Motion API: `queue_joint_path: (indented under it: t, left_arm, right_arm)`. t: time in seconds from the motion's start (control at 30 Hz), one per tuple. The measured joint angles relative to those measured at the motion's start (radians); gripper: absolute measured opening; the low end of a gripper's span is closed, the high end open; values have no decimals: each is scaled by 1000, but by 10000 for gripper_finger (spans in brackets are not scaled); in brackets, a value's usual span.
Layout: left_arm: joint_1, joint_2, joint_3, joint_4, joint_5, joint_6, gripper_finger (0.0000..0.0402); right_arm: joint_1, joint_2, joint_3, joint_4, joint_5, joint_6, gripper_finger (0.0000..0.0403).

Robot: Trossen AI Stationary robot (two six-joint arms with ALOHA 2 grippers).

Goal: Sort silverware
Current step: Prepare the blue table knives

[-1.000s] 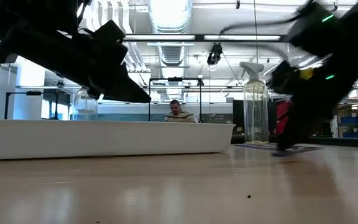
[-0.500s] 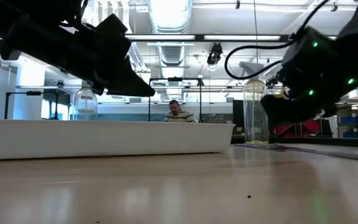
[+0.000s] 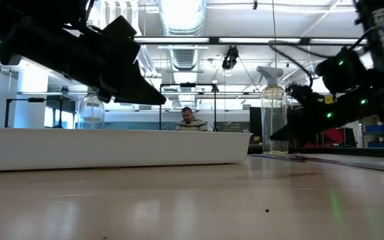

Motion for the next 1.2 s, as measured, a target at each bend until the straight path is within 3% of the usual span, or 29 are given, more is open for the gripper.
queue_joint_path:
  t: [0.17,0.47,0.8,1.03,1.2]
  left_arm:
    - [-5,5,-1,-3,2,-21,64]
    - [-9,5,-1,-9,7,-29,64]
    - [-10,5,-1,-9,8,-29,64]
    - [-10,5,-1,-10,8,-29,64]
    - [-11,5,-1,-10,8,-37,64]
  right_arm:
    - [-76,99,-3,60,-61,27,0]
    - [-23,213,-29,78,-67,131,0]
    - [342,240,-47,106,69,357,0]
    - [647,237,-22,64,248,490,0]
    - [798,215,13,28,336,540,0]
